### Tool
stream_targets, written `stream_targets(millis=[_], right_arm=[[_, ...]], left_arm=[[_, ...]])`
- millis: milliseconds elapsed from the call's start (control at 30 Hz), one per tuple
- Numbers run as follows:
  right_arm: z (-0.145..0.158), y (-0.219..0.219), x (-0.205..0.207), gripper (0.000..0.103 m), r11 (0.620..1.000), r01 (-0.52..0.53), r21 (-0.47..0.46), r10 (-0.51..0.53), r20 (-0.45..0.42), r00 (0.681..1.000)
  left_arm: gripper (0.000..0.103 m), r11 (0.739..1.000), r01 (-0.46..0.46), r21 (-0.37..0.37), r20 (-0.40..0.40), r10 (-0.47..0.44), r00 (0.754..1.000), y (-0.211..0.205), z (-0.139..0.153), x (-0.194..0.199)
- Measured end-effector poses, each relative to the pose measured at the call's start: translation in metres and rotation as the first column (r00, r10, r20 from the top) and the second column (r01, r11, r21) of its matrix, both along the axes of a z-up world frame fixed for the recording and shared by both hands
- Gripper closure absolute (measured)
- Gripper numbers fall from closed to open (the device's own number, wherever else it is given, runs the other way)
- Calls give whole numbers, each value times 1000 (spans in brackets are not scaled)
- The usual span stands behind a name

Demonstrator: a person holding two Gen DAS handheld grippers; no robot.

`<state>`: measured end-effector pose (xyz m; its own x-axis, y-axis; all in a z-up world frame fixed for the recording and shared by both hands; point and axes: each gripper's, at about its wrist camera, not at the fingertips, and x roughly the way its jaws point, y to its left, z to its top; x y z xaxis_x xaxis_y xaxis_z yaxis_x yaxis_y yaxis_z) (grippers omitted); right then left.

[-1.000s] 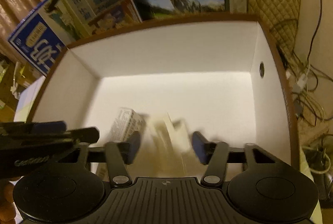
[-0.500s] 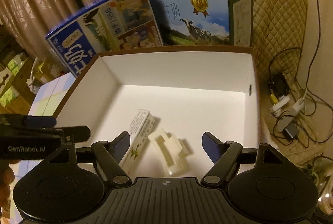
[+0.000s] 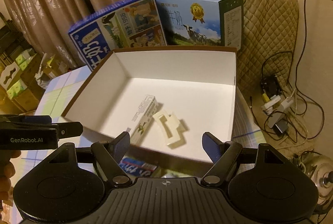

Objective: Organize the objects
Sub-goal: 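Open both tools and withdraw them from the box back over the table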

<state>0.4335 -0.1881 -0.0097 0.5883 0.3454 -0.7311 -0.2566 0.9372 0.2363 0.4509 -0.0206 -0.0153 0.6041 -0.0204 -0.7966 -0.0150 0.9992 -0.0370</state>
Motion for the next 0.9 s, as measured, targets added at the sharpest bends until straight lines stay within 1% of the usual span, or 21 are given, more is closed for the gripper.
stream_targets(millis=[200, 500, 767, 900], right_arm=[[8, -8, -32, 29, 1000, -24, 11, 24, 10, 1000], [5, -20, -74, 29, 998, -67, 14, 67, 2, 998], [-4, -22, -100, 29, 998, -61, 19, 62, -30, 998], [-9, -20, -114, 29, 999, -49, 6, 50, -40, 998]], left_arm=[[16, 1000, -27, -11, 10, 27, 1000, -1, 6, -33], [16, 996, -92, -20, -4, 92, 996, 2, 7, -88], [15, 992, -126, -8, -30, 126, 992, 14, 4, -126], [15, 992, -123, 2, -34, 123, 992, 22, 0, -138]])
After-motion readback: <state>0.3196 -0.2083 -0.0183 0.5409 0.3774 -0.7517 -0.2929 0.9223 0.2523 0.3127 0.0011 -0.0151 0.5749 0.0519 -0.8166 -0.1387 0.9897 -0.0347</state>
